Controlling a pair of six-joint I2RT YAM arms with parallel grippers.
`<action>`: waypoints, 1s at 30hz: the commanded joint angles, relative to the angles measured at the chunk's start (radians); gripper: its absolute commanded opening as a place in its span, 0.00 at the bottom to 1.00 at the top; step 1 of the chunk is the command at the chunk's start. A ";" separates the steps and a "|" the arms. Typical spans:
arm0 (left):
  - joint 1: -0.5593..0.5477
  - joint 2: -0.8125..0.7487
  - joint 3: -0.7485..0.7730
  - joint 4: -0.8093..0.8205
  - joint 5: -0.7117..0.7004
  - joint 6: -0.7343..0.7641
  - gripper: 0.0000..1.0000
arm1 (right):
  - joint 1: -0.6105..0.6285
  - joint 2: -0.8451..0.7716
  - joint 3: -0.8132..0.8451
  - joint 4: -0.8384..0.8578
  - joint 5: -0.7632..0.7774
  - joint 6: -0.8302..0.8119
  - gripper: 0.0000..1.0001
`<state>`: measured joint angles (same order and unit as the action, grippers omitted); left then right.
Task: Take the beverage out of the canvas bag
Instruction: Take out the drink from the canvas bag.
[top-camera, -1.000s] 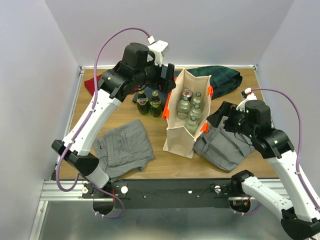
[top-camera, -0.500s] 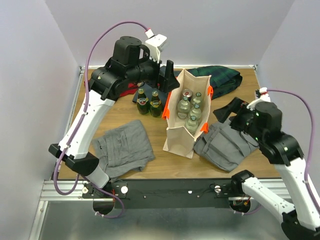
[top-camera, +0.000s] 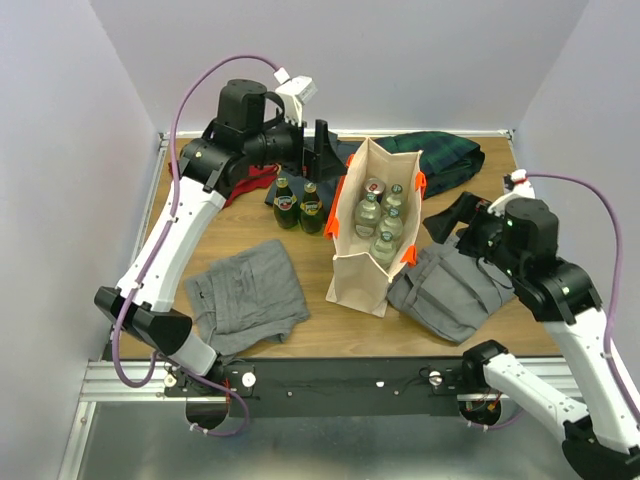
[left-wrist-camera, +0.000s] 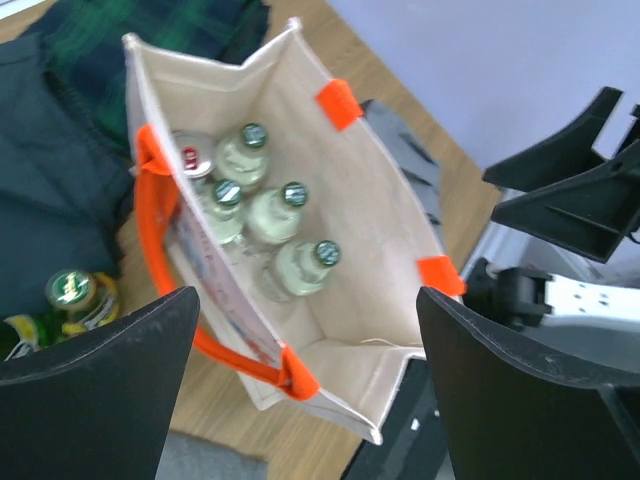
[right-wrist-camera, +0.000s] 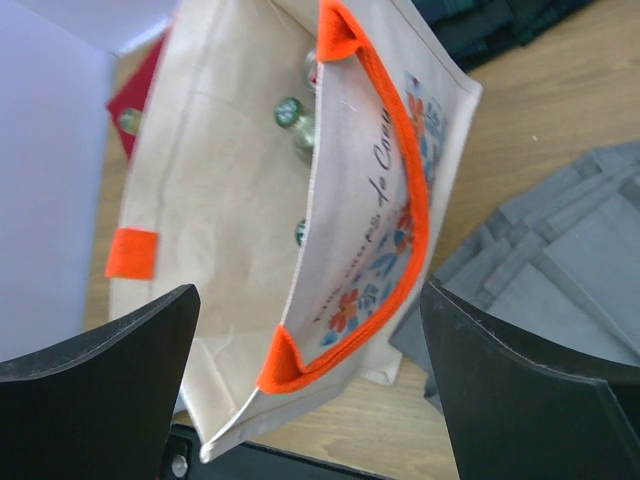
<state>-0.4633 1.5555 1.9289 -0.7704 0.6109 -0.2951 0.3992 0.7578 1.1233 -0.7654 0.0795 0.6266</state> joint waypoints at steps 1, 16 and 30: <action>-0.040 -0.048 -0.089 -0.043 -0.247 0.057 0.99 | 0.003 0.075 -0.016 -0.063 0.036 -0.025 1.00; -0.278 -0.052 -0.125 -0.029 -0.557 0.105 0.95 | 0.004 0.147 -0.106 -0.037 -0.073 -0.051 1.00; -0.353 -0.009 -0.035 -0.027 -0.471 0.136 0.89 | 0.004 0.064 -0.198 -0.123 -0.239 -0.097 1.00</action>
<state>-0.7822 1.5124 1.8526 -0.8032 0.0990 -0.1829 0.3992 0.8410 0.9676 -0.8188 -0.0513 0.5705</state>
